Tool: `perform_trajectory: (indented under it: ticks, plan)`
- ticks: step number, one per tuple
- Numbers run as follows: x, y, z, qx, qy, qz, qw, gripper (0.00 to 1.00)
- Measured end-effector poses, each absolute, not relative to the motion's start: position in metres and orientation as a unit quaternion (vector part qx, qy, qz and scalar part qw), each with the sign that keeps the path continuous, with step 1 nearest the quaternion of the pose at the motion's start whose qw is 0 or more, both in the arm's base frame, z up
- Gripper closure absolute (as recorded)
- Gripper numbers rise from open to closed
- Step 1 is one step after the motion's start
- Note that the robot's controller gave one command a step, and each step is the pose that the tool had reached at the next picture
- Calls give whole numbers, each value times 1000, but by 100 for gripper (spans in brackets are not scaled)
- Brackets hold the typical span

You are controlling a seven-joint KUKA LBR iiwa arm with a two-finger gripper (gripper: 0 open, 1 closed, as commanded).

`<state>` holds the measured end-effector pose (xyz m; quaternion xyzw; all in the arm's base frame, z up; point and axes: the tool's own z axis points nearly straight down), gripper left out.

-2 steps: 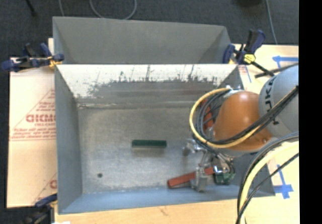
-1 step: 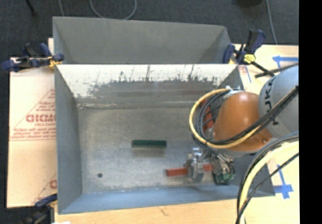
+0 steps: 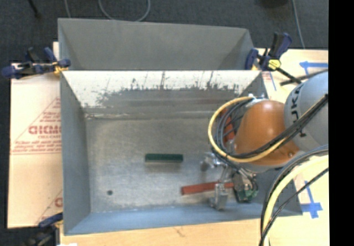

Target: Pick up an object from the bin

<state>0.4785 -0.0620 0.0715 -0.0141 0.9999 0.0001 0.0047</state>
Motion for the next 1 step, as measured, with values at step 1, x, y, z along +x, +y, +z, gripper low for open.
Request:
perform_trajectory:
  ticks: [1]
  plan:
    - [477, -62, 71, -14, 1000, 0, 3, 100]
